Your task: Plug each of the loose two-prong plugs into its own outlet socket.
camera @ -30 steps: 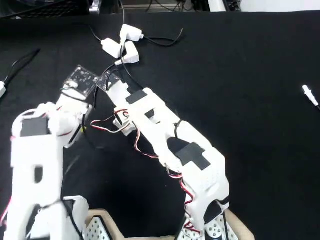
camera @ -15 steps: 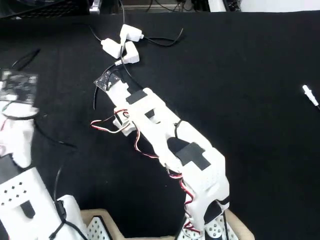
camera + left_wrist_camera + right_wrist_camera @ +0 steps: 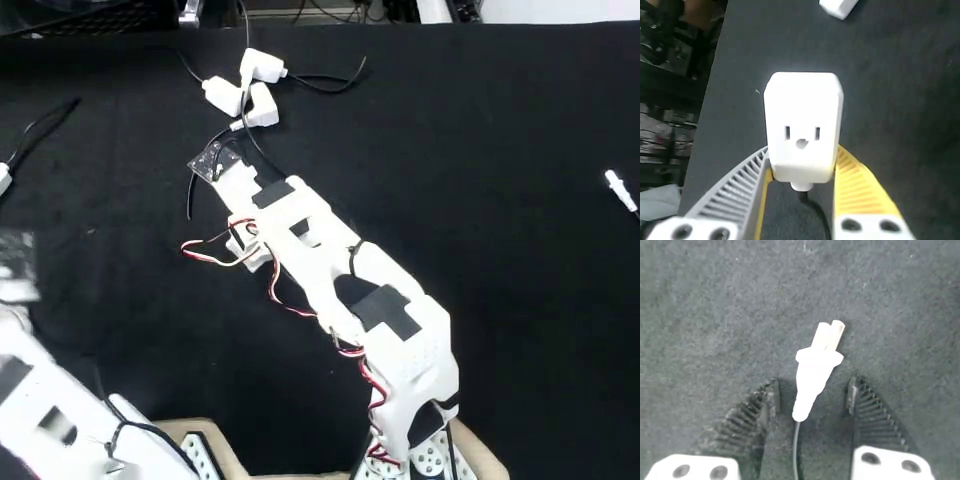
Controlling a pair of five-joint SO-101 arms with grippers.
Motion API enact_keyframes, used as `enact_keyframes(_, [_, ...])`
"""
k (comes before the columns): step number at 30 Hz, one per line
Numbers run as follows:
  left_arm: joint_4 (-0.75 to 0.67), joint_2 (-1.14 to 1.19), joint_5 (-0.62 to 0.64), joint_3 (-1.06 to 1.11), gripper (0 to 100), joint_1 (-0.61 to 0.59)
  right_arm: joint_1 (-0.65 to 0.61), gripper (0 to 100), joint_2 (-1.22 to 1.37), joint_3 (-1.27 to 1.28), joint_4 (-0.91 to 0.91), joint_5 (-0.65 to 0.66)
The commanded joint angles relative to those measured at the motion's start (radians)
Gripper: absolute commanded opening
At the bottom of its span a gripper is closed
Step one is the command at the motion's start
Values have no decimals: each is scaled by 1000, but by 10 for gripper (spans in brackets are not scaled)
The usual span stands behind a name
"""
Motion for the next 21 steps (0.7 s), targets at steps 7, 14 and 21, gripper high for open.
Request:
enact_keyframes(7, [-256,-12,-382,286,30,-48,17,240,-30,2,-2,-2])
enact_keyframes(14, [-252,-17,-523,286,96,-48,17,240,-30,2,-3,3])
enact_keyframes(21, [-259,-18,-494,278,457,-25,17,240,-30,2,-3,3])
